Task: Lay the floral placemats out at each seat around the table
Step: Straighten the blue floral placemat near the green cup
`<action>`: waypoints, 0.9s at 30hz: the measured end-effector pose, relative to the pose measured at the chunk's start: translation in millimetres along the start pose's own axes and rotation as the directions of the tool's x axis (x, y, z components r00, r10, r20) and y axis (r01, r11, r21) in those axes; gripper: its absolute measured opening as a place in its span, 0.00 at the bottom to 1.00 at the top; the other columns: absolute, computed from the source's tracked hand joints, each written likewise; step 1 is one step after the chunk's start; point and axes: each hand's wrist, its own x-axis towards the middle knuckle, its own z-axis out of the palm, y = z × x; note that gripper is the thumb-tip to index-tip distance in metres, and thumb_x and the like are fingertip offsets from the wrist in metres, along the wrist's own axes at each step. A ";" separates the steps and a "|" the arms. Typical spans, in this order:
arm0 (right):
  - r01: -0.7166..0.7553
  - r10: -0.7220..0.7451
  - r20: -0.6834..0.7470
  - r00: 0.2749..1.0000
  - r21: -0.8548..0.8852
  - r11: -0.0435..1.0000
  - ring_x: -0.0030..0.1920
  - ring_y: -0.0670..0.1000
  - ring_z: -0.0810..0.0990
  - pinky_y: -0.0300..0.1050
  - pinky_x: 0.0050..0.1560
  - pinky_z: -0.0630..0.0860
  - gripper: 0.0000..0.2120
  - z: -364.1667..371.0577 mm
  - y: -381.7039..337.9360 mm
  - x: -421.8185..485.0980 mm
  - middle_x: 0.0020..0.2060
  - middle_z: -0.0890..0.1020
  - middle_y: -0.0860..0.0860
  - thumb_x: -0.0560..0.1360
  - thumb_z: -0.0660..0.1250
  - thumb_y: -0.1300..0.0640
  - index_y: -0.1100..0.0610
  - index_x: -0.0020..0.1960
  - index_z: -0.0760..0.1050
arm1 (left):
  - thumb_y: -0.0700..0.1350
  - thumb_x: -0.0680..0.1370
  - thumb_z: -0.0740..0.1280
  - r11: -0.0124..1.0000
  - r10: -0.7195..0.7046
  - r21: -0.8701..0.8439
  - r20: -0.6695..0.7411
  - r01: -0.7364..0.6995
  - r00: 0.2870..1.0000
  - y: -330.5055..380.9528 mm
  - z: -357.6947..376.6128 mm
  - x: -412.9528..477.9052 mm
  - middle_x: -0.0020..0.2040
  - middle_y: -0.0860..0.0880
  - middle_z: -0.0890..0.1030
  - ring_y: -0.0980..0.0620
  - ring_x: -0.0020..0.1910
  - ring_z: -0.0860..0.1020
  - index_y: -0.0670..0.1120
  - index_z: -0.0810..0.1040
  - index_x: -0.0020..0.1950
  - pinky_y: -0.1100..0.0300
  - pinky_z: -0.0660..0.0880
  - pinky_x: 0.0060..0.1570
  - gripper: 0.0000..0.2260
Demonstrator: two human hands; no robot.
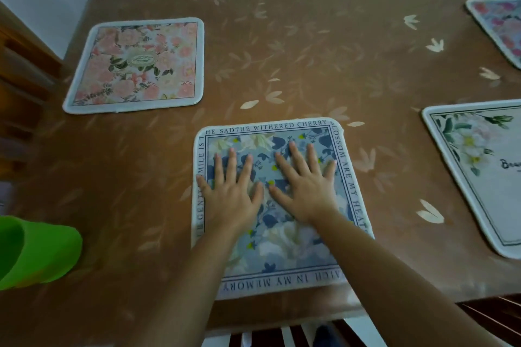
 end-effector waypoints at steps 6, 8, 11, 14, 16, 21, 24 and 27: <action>0.019 -0.018 -0.043 0.999 0.035 0.999 0.74 0.54 0.40 0.71 0.67 0.42 0.33 -8.1 21.0 69.7 0.75 0.46 0.45 0.70 0.40 0.30 0.40 0.71 0.42 | 0.60 0.77 0.46 0.999 -0.051 -0.021 -0.045 0.050 0.998 -6.0 -8.5 66.8 0.76 0.50 0.48 0.49 0.74 0.45 0.56 0.47 0.73 0.37 0.48 0.67 0.25; 0.014 -0.011 -0.056 0.998 0.059 0.998 0.74 0.53 0.41 0.70 0.67 0.42 0.32 -10.2 24.2 77.4 0.75 0.47 0.46 0.70 0.41 0.31 0.41 0.71 0.43 | 0.59 0.77 0.47 0.997 -0.076 -0.030 -0.055 0.075 0.996 -8.0 -12.3 79.0 0.76 0.49 0.49 0.48 0.74 0.47 0.55 0.48 0.73 0.39 0.49 0.68 0.25; -0.032 0.036 -0.078 0.996 0.053 0.998 0.74 0.53 0.41 0.70 0.67 0.42 0.32 -11.0 24.4 70.3 0.75 0.47 0.47 0.71 0.41 0.31 0.42 0.72 0.43 | 0.59 0.77 0.47 0.998 -0.060 -0.020 -0.057 0.059 0.997 -9.0 -12.1 75.4 0.76 0.48 0.47 0.49 0.74 0.44 0.54 0.46 0.73 0.41 0.47 0.69 0.26; -0.073 0.078 -0.076 0.994 0.071 0.995 0.74 0.53 0.39 0.68 0.68 0.39 0.32 -7.8 26.2 46.4 0.75 0.44 0.47 0.71 0.41 0.32 0.41 0.72 0.42 | 0.60 0.77 0.45 0.999 -0.040 -0.004 -0.049 0.040 0.998 -9.2 -9.0 55.4 0.76 0.48 0.43 0.49 0.74 0.41 0.54 0.43 0.73 0.40 0.44 0.69 0.27; -0.064 0.069 -0.062 0.996 0.075 0.995 0.73 0.53 0.37 0.66 0.68 0.39 0.31 -6.2 28.3 24.1 0.75 0.43 0.47 0.71 0.40 0.32 0.41 0.71 0.41 | 0.61 0.76 0.44 1.000 -0.029 -0.004 -0.036 0.029 0.999 -8.6 -8.8 40.0 0.76 0.49 0.42 0.49 0.73 0.39 0.55 0.42 0.73 0.40 0.43 0.69 0.27; -0.046 0.049 -0.041 0.998 0.082 0.996 0.72 0.51 0.34 0.63 0.69 0.37 0.31 -0.7 24.9 -37.6 0.73 0.40 0.45 0.71 0.40 0.32 0.40 0.71 0.39 | 0.62 0.75 0.39 1.000 0.002 0.003 -0.003 -0.002 1.000 -6.2 -7.3 -11.2 0.75 0.50 0.38 0.49 0.73 0.37 0.57 0.35 0.69 0.40 0.42 0.69 0.26; -0.050 0.052 -0.021 0.998 0.078 0.996 0.72 0.52 0.33 0.62 0.68 0.36 0.31 2.1 18.9 -76.0 0.72 0.38 0.45 0.71 0.39 0.32 0.39 0.70 0.36 | 0.62 0.75 0.39 0.999 0.023 0.022 0.001 -0.023 1.000 -2.4 -5.5 -47.9 0.73 0.50 0.36 0.48 0.73 0.37 0.57 0.34 0.69 0.41 0.43 0.69 0.26; -0.059 0.057 0.036 0.998 0.055 0.997 0.72 0.54 0.32 0.61 0.66 0.32 0.31 2.7 11.8 -108.5 0.72 0.35 0.46 0.70 0.37 0.31 0.38 0.69 0.31 | 0.62 0.75 0.39 0.999 0.034 0.032 0.049 -0.036 0.998 0.9 -3.5 -78.9 0.73 0.50 0.35 0.48 0.72 0.35 0.56 0.32 0.69 0.40 0.42 0.69 0.27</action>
